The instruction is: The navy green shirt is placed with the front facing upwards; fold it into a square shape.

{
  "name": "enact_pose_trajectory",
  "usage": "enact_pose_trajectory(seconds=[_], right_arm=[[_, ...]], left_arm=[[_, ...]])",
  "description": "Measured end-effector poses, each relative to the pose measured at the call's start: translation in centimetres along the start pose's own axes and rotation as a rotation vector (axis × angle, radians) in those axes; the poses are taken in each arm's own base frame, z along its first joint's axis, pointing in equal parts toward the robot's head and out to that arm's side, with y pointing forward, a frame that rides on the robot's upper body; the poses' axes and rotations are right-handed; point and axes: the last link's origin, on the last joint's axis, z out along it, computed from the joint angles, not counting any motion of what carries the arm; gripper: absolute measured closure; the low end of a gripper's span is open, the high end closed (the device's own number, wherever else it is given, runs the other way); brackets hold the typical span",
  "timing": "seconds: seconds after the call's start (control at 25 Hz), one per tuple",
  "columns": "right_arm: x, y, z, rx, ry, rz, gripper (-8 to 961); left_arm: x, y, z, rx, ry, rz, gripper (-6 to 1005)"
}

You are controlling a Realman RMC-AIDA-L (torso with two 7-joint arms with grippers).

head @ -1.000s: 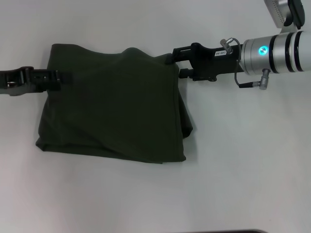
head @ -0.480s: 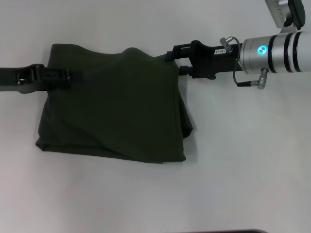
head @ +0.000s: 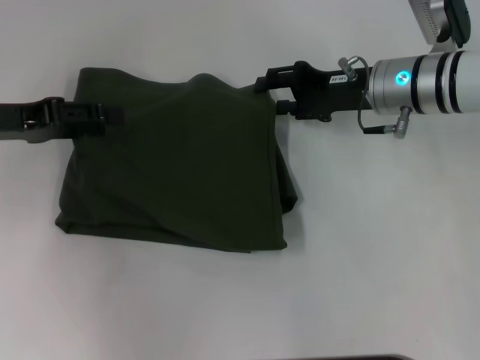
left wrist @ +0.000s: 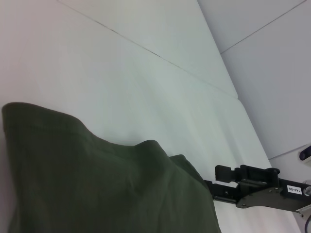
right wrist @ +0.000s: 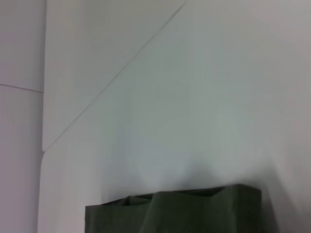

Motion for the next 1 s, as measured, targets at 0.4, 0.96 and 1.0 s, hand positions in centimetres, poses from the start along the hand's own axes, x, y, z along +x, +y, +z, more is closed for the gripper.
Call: enact_pose_trajectory(seconds=[0.4,0.96,1.0], right_arm=[[0.22,-0.26,0.14,-0.007,-0.011,-0.005,327],[0.33,-0.20,0.16,-0.019,-0.012,-0.015,738],[0.37,-0.17,0.16,-0.022,-0.009,-0.024,737]], left_arm=[[0.00,-0.02,0.05,0.003,-0.001,0.001,341],[-0.02,-0.14,0.07,0.008,0.004,0.000,340],[-0.02,-0.14,0.07,0.008,0.004,0.000,340]])
